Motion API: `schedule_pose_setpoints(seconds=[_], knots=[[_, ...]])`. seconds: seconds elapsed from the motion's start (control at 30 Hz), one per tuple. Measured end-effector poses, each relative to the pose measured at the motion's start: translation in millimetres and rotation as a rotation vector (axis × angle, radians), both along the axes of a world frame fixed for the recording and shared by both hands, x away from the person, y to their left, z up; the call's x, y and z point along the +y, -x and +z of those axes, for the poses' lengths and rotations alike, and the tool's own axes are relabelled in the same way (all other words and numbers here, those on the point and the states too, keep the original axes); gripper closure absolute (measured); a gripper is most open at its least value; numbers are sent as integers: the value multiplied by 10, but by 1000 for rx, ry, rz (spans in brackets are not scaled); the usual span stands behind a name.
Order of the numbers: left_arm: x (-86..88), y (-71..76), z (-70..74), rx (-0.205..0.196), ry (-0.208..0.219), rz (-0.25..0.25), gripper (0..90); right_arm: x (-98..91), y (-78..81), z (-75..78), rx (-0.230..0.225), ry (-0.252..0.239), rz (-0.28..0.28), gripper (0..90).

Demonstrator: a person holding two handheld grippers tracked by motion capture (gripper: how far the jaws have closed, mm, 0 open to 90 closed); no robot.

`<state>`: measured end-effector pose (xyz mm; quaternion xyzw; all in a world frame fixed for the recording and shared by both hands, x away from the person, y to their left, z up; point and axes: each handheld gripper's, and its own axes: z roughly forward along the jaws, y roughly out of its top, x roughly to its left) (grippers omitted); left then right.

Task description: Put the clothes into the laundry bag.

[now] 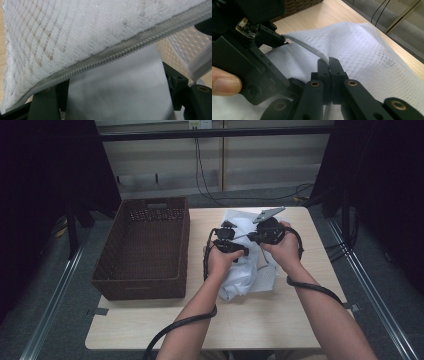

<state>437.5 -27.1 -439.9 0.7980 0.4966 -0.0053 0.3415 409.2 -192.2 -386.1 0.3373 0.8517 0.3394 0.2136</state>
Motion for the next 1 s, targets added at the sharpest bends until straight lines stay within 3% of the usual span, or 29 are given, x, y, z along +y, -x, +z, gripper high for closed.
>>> schedule_pose_setpoints(seconds=[0.03,0.1,0.23,0.33,0.47,1.0], knots=[[-4,6,4,9,9,23,265,1,2,3,2,-2,2,893],[43,5,31,14,-10,-13,237,-5,6,7,4,2,-4,893],[68,41,65,28,8,-26,174,-20,4,1,2,6,-8,893],[95,71,79,42,-1,-44,107,-16,4,-1,9,8,-12,893],[137,115,101,43,-13,-73,90,-7,4,1,3,10,-15,893],[234,294,79,41,0,-76,43,48,21,-6,4,19,-13,892]])
